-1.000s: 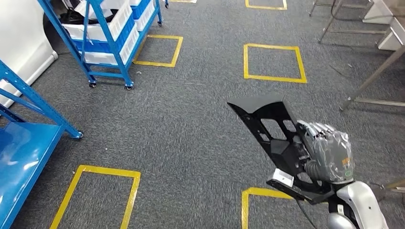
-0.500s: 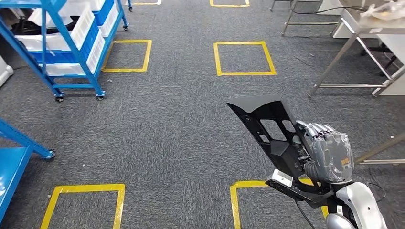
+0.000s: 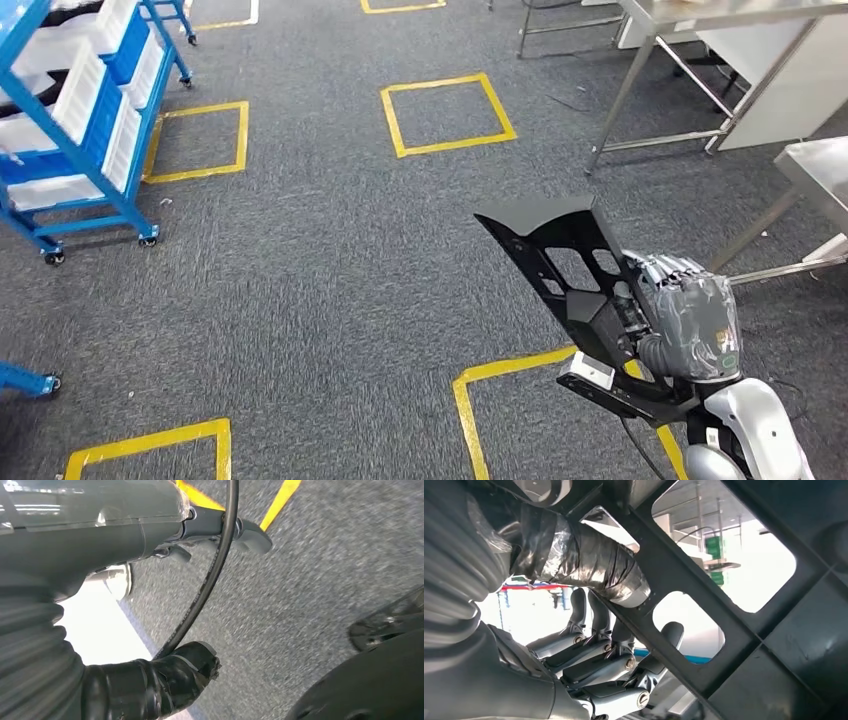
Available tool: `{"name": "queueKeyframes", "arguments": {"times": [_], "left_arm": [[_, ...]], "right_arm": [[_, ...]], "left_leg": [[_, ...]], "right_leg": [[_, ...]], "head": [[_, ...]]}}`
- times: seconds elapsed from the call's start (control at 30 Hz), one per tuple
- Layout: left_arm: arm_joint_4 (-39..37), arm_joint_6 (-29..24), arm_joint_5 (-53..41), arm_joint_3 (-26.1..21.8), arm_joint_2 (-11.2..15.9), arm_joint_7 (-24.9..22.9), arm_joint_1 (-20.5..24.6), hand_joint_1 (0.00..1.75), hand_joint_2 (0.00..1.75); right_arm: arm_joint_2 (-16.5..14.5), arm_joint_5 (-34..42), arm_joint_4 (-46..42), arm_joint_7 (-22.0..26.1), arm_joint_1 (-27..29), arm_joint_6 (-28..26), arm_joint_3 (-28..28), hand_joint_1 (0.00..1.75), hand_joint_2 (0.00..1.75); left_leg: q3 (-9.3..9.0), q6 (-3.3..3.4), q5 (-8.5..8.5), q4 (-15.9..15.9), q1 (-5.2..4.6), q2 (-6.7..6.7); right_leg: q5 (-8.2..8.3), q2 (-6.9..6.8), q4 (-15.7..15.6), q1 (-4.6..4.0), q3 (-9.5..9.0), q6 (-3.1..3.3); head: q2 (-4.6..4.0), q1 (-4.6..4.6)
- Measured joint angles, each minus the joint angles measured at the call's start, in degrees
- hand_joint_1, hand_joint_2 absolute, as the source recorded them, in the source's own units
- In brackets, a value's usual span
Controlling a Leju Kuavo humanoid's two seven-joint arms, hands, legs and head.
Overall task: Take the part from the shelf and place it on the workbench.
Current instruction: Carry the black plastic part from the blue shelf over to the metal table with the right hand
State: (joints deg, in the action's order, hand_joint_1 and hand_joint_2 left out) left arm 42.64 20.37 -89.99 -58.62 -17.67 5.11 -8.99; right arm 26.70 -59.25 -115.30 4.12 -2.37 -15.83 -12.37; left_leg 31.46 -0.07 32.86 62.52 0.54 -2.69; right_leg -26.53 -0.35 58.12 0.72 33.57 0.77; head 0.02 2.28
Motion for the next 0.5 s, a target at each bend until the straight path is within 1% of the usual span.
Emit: {"name": "queueKeyframes", "arguments": {"times": [0.03,0.07,0.1,0.13,0.17,0.2,0.23,0.27,0.3,0.33,0.37,0.4,0.43,0.47,0.5], "left_arm": [[0.0,0.0,0.0,0.0,0.0,0.0,0.0,0.00,1.75],[0.0,-0.1,0.0,0.0,0.0,0.0,-0.1,0.00,1.75],[0.0,-0.1,0.0,0.0,0.0,0.0,-0.1,0.00,1.75],[0.0,-0.1,0.0,0.0,0.0,0.0,-0.2,0.00,1.75],[0.0,-0.1,0.0,0.0,-0.1,0.0,-0.3,0.00,1.75],[0.0,-0.1,0.0,0.0,-0.1,0.0,-0.4,0.00,1.75],[0.0,-0.1,0.0,0.0,-0.1,0.0,-0.4,0.00,1.75],[0.0,-0.1,0.0,0.0,-0.1,0.0,-0.4,0.00,1.75],[0.0,-0.1,0.0,0.0,-0.1,0.0,-0.4,0.00,1.75],[0.1,-0.1,0.0,0.0,-0.1,0.1,-0.4,0.00,1.75],[0.2,-0.1,0.0,0.0,-0.1,0.1,-0.4,0.00,1.75],[0.3,-0.1,0.0,0.0,-0.1,0.2,-0.4,0.00,1.75],[0.3,-0.1,0.0,0.0,-0.1,0.2,-0.4,0.00,1.75],[0.4,-0.1,0.0,0.0,-0.1,0.2,-0.4,0.00,1.75],[0.4,-0.1,0.0,0.0,-0.2,0.3,-0.5,0.00,1.75]], "right_arm": [[0.0,0.0,0.0,0.0,-0.1,0.0,0.0,1.75,1.75],[0.0,0.0,0.0,0.0,-0.1,0.0,0.0,1.75,1.75],[0.0,0.0,0.0,0.0,-0.1,0.0,0.0,1.75,1.75],[0.0,0.0,0.0,0.0,-0.1,0.0,0.0,1.75,1.75],[0.0,0.0,0.0,0.0,-0.1,0.0,-0.1,1.75,1.75],[0.0,0.0,0.0,0.0,-0.1,0.0,-0.1,1.75,1.75],[0.0,0.0,0.0,0.0,-0.1,0.0,-0.1,1.75,1.75],[0.0,0.0,0.0,0.0,-0.1,0.0,-0.1,1.75,1.75],[0.0,0.0,0.0,0.0,-0.2,0.0,-0.1,1.75,1.75],[0.0,0.0,0.0,0.0,-0.2,0.0,0.0,1.75,1.75],[0.0,0.0,0.0,0.0,-0.2,0.0,0.0,1.75,1.75],[0.0,0.1,0.0,-0.1,-0.2,0.0,0.1,1.75,1.75],[0.0,0.1,0.0,-0.1,-0.1,0.0,0.2,1.75,1.75],[0.1,0.2,0.0,-0.2,-0.1,0.0,0.4,1.75,1.75],[0.1,0.2,0.0,-0.2,-0.2,0.0,0.5,1.75,1.75]], "left_leg": [[1.90,-0.08,1.82,3.9,0.04,1.38],[4.03,-0.12,3.38,7.8,0.07,2.06],[5.76,-0.12,4.06,10.8,0.07,2.31],[6.67,-0.06,3.63,11.9,0.07,2.40],[6.43,0.07,1.99,10.6,0.07,2.58],[5.33,0.25,-0.32,7.5,0.07,3.05],[3.84,0.49,-2.49,3.6,0.08,4.29],[2.43,0.70,-3.98,0.1,0.18,5.58],[1.52,0.87,-4.67,-2.1,0.17,6.57],[1.07,1.06,-4.75,-3.2,0.11,7.15],[0.88,1.22,-4.71,-3.5,0.01,6.79],[0.76,1.54,-4.90,-3.8,-0.03,6.13],[0.54,1.92,-5.13,-4.2,-0.01,5.39],[0.32,2.31,-5.37,-4.7,0.05,4.59],[0.14,2.63,-5.58,-5.2,0.11,3.80]], "right_leg": [[-0.01,0.57,0.0,-0.05,-0.01,0.23],[-0.04,1.18,0.1,-0.10,0.01,0.42],[-0.09,1.89,0.2,-0.16,0.02,0.48],[-0.16,2.66,0.3,-0.21,0.01,0.52],[-0.25,3.47,0.4,-0.23,-0.02,0.50],[-0.34,4.27,0.6,-0.21,-0.06,0.44],[-0.44,5.01,0.8,-0.16,-0.06,0.31],[-0.56,5.75,1.0,-0.21,0.05,0.08],[-0.59,6.38,1.2,-0.16,0.24,-0.24],[-0.56,7.01,1.2,-0.05,0.47,-0.65],[-0.46,7.65,1.2,0.05,0.66,-1.11],[-0.35,8.15,1.1,0.23,0.76,-1.52],[-0.59,7.51,1.4,0.25,0.97,-1.83],[-1.41,6.09,2.6,0.17,1.54,-2.10],[-2.82,4.26,4.9,0.08,2.60,-2.33]], "head": [[0.00,0.00],[0.00,-0.02],[0.00,-0.02],[0.00,-0.01],[0.00,-0.02],[0.00,-0.02],[0.00,-0.02],[0.00,0.00],[0.00,-0.01],[0.00,-0.01],[0.00,-0.01],[0.00,-0.02],[0.00,0.02],[0.00,0.04],[0.00,0.07]]}}
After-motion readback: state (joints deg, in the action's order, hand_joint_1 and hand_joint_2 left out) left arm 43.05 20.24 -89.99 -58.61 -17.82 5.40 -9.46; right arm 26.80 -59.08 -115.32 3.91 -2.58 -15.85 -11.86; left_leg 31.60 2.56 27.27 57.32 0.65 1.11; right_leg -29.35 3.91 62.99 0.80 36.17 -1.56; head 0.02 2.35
